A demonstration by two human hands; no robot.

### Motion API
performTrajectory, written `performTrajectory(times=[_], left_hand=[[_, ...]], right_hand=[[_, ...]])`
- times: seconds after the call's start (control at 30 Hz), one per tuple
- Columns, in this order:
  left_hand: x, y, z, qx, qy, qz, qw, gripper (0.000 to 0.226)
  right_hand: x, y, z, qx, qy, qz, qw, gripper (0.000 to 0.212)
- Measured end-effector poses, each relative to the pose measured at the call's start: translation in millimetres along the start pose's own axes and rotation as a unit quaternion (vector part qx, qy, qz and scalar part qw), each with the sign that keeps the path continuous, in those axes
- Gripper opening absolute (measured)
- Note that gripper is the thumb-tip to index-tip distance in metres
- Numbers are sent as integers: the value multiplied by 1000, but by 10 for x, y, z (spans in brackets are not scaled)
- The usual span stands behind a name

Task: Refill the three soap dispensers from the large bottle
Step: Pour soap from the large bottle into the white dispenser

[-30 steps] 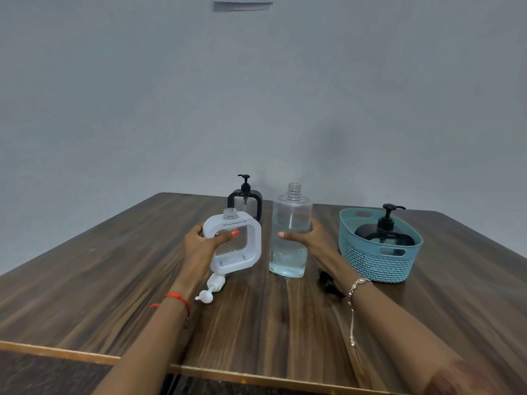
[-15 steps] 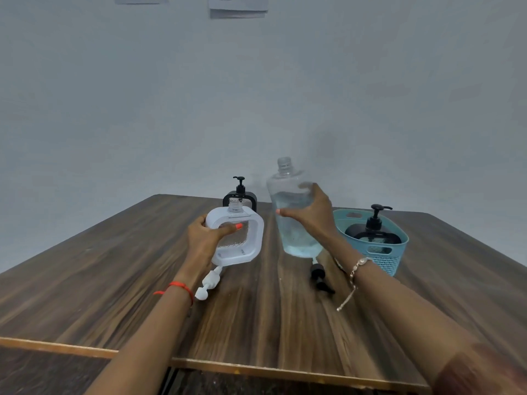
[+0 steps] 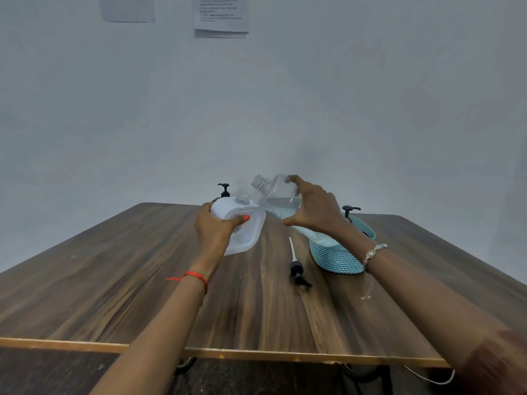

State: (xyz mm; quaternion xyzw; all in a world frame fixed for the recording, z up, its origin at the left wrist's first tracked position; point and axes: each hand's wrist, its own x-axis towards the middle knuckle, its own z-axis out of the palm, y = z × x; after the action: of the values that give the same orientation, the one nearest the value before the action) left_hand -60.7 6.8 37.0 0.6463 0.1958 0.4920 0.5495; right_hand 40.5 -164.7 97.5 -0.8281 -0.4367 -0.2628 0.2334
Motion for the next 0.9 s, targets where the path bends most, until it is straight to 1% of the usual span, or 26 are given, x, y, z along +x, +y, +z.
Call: performTrajectory(times=[0.27, 0.5, 0.7, 0.9], left_hand=[[-159, 11, 30, 8, 11, 19, 1000, 53], [-223, 0, 80, 30, 5, 24, 999, 61], [-263, -34, 130, 49, 9, 44, 998, 62], [-276, -62, 163, 66, 9, 44, 997, 66]], right_hand=[[-61, 18, -95, -100, -22, -15, 995, 86], [-94, 66, -105, -132, -36, -25, 990, 88], [-102, 80, -114, -153, -46, -32, 987, 88], [-102, 102, -108, -177, -49, -37, 982, 88]])
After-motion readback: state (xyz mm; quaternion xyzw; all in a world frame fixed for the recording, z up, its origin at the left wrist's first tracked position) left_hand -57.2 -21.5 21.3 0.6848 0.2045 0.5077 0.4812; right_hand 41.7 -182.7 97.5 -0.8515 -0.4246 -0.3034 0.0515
